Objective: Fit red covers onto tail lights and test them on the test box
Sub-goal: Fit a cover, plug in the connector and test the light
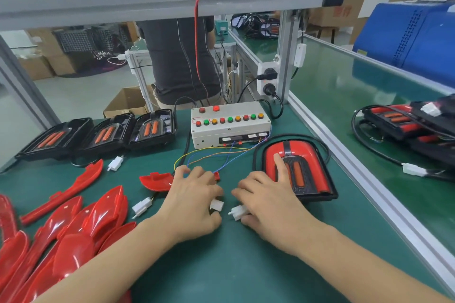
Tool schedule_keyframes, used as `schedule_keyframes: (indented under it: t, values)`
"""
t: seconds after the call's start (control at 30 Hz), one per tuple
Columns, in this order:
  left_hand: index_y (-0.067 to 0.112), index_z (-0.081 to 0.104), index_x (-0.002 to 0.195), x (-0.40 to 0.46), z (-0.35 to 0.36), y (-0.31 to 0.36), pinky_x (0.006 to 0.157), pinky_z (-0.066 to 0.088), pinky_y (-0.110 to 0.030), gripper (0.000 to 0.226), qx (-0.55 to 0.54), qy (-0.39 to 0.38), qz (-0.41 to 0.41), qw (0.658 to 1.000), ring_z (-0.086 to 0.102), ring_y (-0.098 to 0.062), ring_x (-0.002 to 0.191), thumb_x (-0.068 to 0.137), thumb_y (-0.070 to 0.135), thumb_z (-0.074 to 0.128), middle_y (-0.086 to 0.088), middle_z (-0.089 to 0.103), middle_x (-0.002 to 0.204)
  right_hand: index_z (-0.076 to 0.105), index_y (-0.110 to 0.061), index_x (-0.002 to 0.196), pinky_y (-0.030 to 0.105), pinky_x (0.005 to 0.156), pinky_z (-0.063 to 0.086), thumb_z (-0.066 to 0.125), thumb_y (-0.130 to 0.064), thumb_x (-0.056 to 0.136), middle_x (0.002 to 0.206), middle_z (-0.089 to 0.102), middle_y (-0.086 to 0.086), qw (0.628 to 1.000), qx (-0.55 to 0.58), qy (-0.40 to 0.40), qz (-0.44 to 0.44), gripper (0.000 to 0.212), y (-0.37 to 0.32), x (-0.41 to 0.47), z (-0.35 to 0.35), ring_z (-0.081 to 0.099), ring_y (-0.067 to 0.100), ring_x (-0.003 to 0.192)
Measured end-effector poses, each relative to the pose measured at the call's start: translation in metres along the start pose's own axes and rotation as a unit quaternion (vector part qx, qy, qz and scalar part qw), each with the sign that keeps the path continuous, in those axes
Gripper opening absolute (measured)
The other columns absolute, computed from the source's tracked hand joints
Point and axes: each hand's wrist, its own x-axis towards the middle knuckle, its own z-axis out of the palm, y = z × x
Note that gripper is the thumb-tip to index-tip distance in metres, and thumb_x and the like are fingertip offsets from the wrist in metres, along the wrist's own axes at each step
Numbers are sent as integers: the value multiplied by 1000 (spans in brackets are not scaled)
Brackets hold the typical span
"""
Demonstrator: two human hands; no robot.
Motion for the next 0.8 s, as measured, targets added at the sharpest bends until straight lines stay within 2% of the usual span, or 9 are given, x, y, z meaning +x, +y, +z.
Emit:
schedule_keyframes:
  t: [0.07, 0.17, 0.23, 0.33, 0.43, 0.5, 0.6, 0.67, 0.8]
  values:
    - [36, 60, 116, 0, -2, 1, 97, 22, -33, 56, -68, 15, -11, 998, 42, -10, 114, 64, 51, 47, 17, 52, 115, 52, -26, 132, 57, 112, -9, 64, -35, 81, 133, 52, -3, 995, 64, 67, 26, 54, 12, -8, -7, 44, 21, 128]
    - [35, 56, 124, 0, -7, 14, 90, 22, -28, 68, -122, 61, 21, 990, 44, -9, 110, 62, 63, 50, 16, 53, 114, 49, -21, 137, 49, 109, 25, 64, -36, 80, 139, 48, 2, 953, 138, 202, 177, 61, 44, -22, -23, 44, 26, 128]
    - [35, 55, 123, 3, -8, 26, 87, 24, -27, 66, -88, 30, 32, 995, 45, -11, 105, 65, 67, 48, 15, 54, 111, 39, -16, 142, 44, 104, 32, 63, -41, 85, 144, 41, 4, 913, 189, 185, 311, 67, 67, -32, -34, 39, 26, 130]
    - [32, 53, 119, 12, -3, 38, 89, 24, -28, 40, -20, -1, 20, 1000, 44, -15, 108, 84, 50, 46, 12, 56, 109, 37, -18, 142, 36, 97, 39, 64, -52, 83, 140, 46, -2, 819, 388, 49, 419, 73, 86, -43, -31, 47, 18, 121]
    - [27, 57, 109, 20, -4, 43, 89, 28, -27, 23, -27, 1, -4, 1000, 52, -15, 102, 91, 31, 43, 10, 61, 106, 57, -15, 125, 30, 85, 51, 71, -33, 84, 123, 65, -1, 698, 589, -14, 407, 46, 88, -43, -17, 63, 15, 106]
    - [27, 56, 99, 22, -8, 41, 79, 36, -25, 13, -177, 54, -60, 981, 56, -12, 88, 89, 24, 49, 13, 61, 96, 63, -13, 112, 28, 73, 56, 71, -17, 84, 105, 72, 2, 664, 629, 8, 405, 29, 89, -42, -8, 68, 15, 94]
    - [27, 56, 83, 26, -27, 39, 54, 40, -25, 10, -403, 188, -161, 881, 48, -2, 55, 85, 18, 59, 16, 58, 67, 60, -13, 110, 29, 65, 57, 68, -9, 84, 105, 70, 7, 616, 673, 37, 409, 27, 87, -42, -4, 67, 19, 95]
    - [27, 58, 81, 32, -39, 50, 53, 42, -24, 12, -458, 259, -143, 838, 45, -2, 53, 83, 17, 63, 15, 58, 65, 59, -13, 111, 29, 64, 57, 68, -10, 86, 107, 69, 7, 602, 687, 38, 404, 27, 85, -42, -3, 67, 20, 98]
    - [19, 66, 90, 36, -40, 98, 71, 47, -26, 10, -350, 247, 17, 903, 58, -7, 75, 82, 13, 65, 11, 64, 86, 65, -11, 109, 34, 67, 57, 63, -22, 91, 96, 73, 9, 535, 755, 29, 377, 22, 85, -40, -6, 67, 20, 83]
